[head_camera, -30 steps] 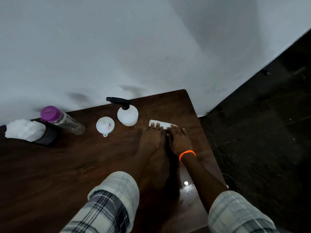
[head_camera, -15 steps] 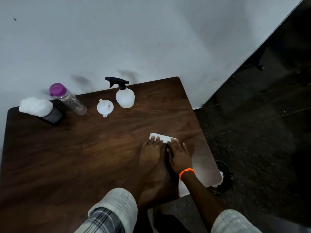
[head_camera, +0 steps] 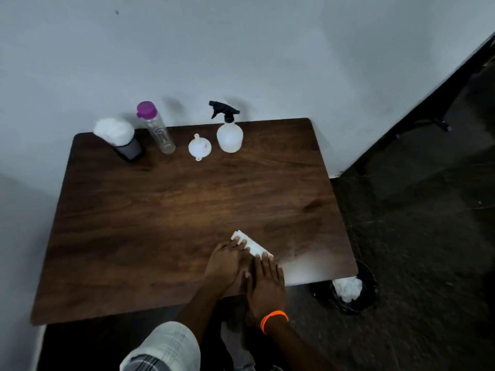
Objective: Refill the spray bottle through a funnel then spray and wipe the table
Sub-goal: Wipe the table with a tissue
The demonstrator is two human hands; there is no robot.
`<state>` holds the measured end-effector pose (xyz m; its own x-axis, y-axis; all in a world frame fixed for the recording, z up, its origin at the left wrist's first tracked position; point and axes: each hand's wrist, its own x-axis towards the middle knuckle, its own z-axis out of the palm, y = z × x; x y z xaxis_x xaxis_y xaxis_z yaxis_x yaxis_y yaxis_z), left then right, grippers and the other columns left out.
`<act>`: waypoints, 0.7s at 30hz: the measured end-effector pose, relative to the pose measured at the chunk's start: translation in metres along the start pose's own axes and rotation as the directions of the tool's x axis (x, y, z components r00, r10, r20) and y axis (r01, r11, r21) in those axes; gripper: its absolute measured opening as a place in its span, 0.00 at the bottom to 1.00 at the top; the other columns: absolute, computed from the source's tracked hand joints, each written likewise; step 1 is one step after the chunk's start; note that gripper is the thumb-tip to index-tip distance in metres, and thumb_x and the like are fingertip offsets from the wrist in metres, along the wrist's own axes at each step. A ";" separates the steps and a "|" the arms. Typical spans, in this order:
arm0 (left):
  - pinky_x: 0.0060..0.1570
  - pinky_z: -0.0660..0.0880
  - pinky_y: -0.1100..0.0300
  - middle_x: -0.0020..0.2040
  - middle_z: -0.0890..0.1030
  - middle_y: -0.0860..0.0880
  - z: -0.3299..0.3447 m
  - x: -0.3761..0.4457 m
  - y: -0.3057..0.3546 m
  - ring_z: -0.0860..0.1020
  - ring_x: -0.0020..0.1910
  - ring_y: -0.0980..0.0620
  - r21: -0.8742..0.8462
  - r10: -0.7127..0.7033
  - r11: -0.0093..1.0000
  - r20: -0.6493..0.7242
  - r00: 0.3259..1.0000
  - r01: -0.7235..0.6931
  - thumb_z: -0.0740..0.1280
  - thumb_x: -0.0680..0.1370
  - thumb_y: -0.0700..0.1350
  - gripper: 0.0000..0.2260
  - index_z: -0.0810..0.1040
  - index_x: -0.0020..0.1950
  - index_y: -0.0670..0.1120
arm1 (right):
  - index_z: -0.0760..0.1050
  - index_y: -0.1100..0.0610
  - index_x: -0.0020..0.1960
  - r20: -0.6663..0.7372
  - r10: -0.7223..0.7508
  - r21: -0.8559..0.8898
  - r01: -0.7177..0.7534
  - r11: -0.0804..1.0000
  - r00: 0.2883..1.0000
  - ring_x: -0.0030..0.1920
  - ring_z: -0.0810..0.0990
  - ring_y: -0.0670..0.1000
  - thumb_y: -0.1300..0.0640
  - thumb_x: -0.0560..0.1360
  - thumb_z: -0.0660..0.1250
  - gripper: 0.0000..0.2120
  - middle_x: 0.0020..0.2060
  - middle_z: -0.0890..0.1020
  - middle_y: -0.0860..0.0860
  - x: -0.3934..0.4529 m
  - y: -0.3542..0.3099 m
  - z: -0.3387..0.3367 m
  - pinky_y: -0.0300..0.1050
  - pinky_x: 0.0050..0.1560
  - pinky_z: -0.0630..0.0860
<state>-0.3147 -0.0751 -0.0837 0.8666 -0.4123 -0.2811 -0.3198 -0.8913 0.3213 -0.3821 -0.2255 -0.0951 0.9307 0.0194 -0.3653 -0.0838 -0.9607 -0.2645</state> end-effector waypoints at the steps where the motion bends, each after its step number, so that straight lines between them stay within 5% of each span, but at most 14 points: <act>1: 0.59 0.77 0.53 0.65 0.82 0.52 0.001 -0.006 -0.008 0.77 0.68 0.51 -0.006 -0.001 1.000 0.007 1.000 0.001 0.62 0.76 0.53 0.17 0.85 0.59 0.53 | 0.73 0.57 0.74 -0.004 -0.009 -0.001 0.009 1.000 1.000 0.73 0.73 0.57 0.44 0.80 0.55 0.28 0.71 0.76 0.57 -0.003 -0.006 0.001 0.54 0.73 0.59; 7: 0.72 0.65 0.52 0.73 0.74 0.55 0.003 -0.045 -0.058 0.67 0.76 0.55 -0.086 -0.072 0.994 -0.018 0.997 0.070 0.47 0.77 0.54 0.28 0.80 0.67 0.53 | 0.73 0.59 0.74 0.029 -0.100 -0.041 0.101 0.994 0.995 0.74 0.72 0.57 0.44 0.80 0.55 0.29 0.72 0.75 0.59 -0.012 -0.054 0.016 0.53 0.74 0.56; 15: 0.64 0.64 0.60 0.64 0.82 0.56 -0.003 -0.107 -0.147 0.77 0.68 0.56 -0.113 -0.152 0.983 -0.065 0.986 0.144 0.59 0.75 0.51 0.18 0.85 0.58 0.55 | 0.72 0.60 0.74 0.032 -0.236 -0.058 0.237 0.970 0.971 0.74 0.71 0.58 0.44 0.80 0.55 0.29 0.73 0.74 0.60 -0.013 -0.142 0.045 0.54 0.74 0.58; 21: 0.64 0.69 0.56 0.62 0.83 0.52 -0.013 -0.156 -0.212 0.79 0.66 0.52 -0.164 -0.282 0.952 -0.144 0.949 0.258 0.58 0.74 0.50 0.20 0.85 0.58 0.53 | 0.71 0.58 0.75 0.076 -0.393 -0.091 0.399 0.913 0.916 0.76 0.69 0.56 0.44 0.81 0.55 0.28 0.74 0.72 0.57 0.003 -0.211 0.067 0.53 0.75 0.57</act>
<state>-0.3766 0.1809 -0.0961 0.9673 -0.1129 -0.2270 -0.0182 -0.9240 0.3819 -0.3861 -0.0046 -0.1002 0.8589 0.4162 -0.2985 0.3271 -0.8942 -0.3057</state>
